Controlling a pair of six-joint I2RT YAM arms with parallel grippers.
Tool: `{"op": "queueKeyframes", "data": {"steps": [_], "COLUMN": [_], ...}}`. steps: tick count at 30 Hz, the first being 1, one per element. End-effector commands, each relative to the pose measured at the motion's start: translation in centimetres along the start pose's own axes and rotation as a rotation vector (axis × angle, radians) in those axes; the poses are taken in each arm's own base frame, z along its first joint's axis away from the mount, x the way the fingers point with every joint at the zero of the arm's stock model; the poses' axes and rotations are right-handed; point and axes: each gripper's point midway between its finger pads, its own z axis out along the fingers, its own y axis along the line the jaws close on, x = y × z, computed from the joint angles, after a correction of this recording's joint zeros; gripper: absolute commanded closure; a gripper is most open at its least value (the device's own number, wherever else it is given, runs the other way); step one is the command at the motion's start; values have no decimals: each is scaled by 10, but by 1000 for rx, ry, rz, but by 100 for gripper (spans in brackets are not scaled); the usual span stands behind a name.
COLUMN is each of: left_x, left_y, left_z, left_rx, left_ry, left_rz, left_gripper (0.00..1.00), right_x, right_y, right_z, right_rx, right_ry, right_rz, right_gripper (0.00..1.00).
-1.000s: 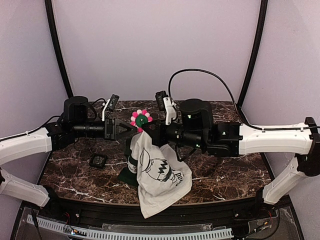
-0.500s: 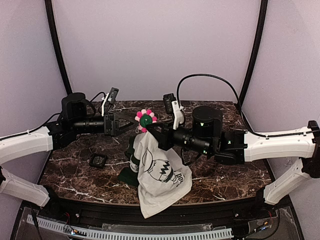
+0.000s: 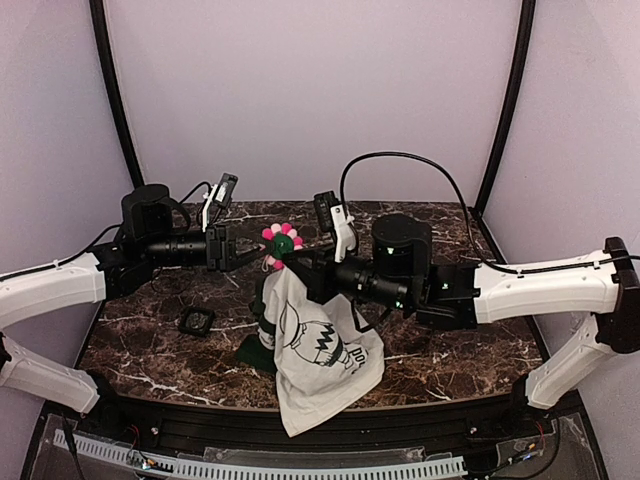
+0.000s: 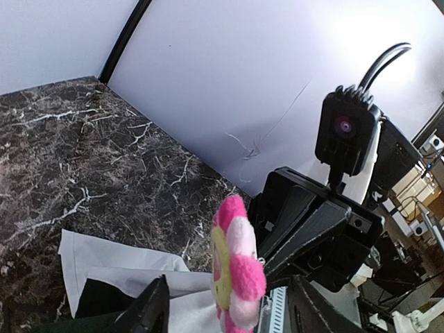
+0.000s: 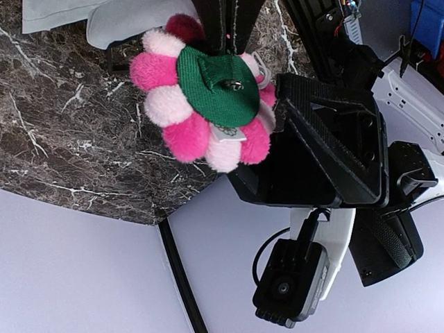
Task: Remove the brooch from the garment
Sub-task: Remove the brooch from the crumpled clothing.
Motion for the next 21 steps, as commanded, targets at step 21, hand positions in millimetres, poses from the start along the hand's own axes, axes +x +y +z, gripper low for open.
{"op": "queueKeyframes", "data": {"steps": [21], "left_x": [5], "left_y": [-1], "left_z": [6], "left_rx": [49], "left_ry": [9], "left_rz": [-22], "left_gripper": [58], "right_x": [-23], "right_y": [10], "right_z": [10], "right_rx": [-50], "right_ry": [-46], "right_rz": [20], "right_gripper": [100]}}
